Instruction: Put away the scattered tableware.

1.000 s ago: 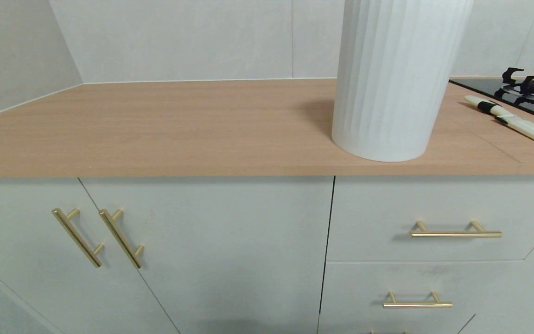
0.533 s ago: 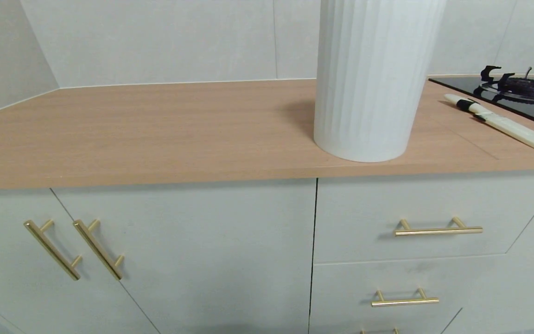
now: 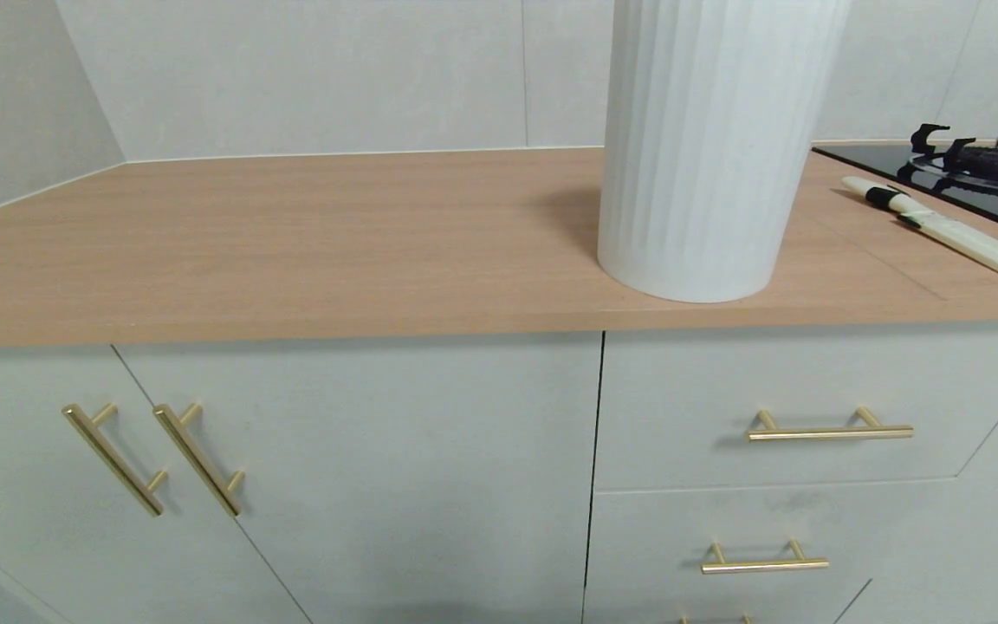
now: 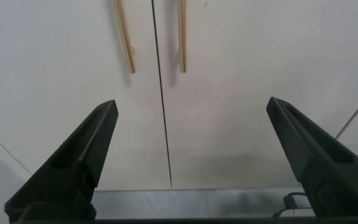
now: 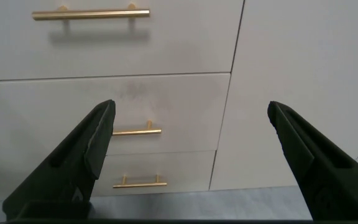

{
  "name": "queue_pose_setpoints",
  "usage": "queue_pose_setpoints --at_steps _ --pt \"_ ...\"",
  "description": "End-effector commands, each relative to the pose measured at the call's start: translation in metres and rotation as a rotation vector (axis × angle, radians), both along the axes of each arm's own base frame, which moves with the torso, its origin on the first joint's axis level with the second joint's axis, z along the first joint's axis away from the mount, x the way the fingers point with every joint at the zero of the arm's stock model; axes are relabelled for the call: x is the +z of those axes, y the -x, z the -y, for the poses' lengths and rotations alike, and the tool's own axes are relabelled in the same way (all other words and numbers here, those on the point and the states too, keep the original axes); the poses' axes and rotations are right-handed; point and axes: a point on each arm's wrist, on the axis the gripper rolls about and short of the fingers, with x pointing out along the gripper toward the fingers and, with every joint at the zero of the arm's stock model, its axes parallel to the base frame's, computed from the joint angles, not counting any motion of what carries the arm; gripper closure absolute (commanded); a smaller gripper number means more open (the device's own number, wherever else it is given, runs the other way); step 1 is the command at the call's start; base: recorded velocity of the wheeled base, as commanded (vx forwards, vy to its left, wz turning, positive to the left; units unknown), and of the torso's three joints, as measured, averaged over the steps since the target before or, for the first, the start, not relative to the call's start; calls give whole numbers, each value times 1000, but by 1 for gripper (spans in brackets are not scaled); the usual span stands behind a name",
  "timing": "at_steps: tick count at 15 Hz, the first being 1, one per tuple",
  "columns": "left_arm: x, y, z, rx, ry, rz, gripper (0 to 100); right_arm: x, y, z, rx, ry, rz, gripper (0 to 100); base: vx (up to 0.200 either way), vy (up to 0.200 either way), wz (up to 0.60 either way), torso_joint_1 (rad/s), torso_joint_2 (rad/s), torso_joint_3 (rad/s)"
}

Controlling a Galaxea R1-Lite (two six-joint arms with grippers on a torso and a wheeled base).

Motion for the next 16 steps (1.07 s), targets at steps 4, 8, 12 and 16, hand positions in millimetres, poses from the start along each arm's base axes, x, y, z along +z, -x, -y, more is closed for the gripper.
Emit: queue_pose_setpoints --at_steps 4,8,12,16 --pt "0 0 0 0 2 1 0 0 0 0 -1 0 -2 0 0 -200 0 1 4 2" --pt "0 0 0 0 2 1 0 0 0 0 -1 0 -2 0 0 -200 0 -2 5 4" --pt "0 0 0 1 4 0 0 0 0 0 -1 0 -2 0 0 0 0 0 0 0" --pt "0 0 0 1 4 0 0 0 0 0 -1 0 -2 0 0 0 0 0 0 0"
